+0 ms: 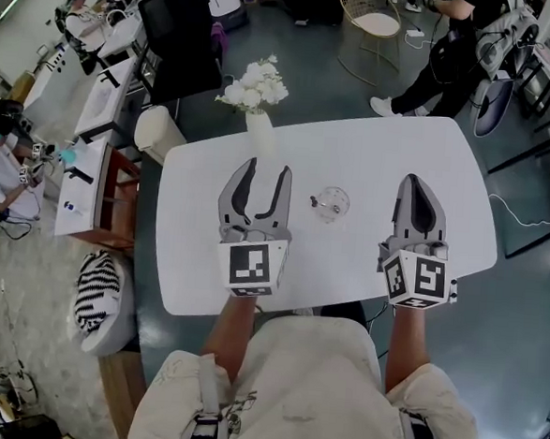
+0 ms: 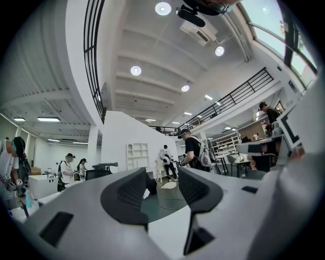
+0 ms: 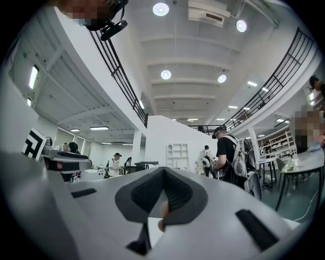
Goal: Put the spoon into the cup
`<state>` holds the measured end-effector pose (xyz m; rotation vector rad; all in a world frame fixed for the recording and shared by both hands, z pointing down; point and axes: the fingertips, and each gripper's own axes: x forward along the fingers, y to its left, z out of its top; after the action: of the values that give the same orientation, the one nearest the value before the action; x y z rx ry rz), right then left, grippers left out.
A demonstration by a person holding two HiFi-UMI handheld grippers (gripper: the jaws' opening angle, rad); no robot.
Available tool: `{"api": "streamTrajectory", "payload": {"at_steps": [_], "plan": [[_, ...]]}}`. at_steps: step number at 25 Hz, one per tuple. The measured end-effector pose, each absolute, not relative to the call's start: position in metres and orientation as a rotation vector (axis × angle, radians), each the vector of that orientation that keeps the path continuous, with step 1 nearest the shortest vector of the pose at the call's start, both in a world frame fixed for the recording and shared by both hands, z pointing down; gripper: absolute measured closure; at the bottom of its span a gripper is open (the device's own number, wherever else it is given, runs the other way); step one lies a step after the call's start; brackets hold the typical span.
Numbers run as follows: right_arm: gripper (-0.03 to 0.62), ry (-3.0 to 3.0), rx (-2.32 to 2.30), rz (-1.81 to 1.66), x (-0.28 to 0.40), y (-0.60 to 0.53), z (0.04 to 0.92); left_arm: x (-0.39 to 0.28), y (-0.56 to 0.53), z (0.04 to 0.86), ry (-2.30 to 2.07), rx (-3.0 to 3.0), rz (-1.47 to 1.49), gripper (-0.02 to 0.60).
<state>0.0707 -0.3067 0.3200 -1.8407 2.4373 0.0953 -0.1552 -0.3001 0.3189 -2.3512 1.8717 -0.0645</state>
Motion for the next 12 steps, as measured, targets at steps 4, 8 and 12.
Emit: {"api": "streamTrajectory", "payload": {"at_steps": [4, 8, 12], "plan": [[0.606, 2.423, -1.828, 0.125, 0.0688, -0.3032, 0.3141, -0.1594, -0.2993, 0.3119, 1.875, -2.336, -0.048, 0.387], [0.606, 2.425, -1.824, 0.143, 0.0688, -0.3001, 0.3109, -0.1585, -0.2981, 0.3132, 1.881, -2.339, -0.05, 0.399], [0.606, 2.437, -1.823, 0.147, 0.0674, -0.3016, 0.3103, -0.1571, -0.3, 0.3125, 1.887, -2.336, -0.047, 0.455]]}}
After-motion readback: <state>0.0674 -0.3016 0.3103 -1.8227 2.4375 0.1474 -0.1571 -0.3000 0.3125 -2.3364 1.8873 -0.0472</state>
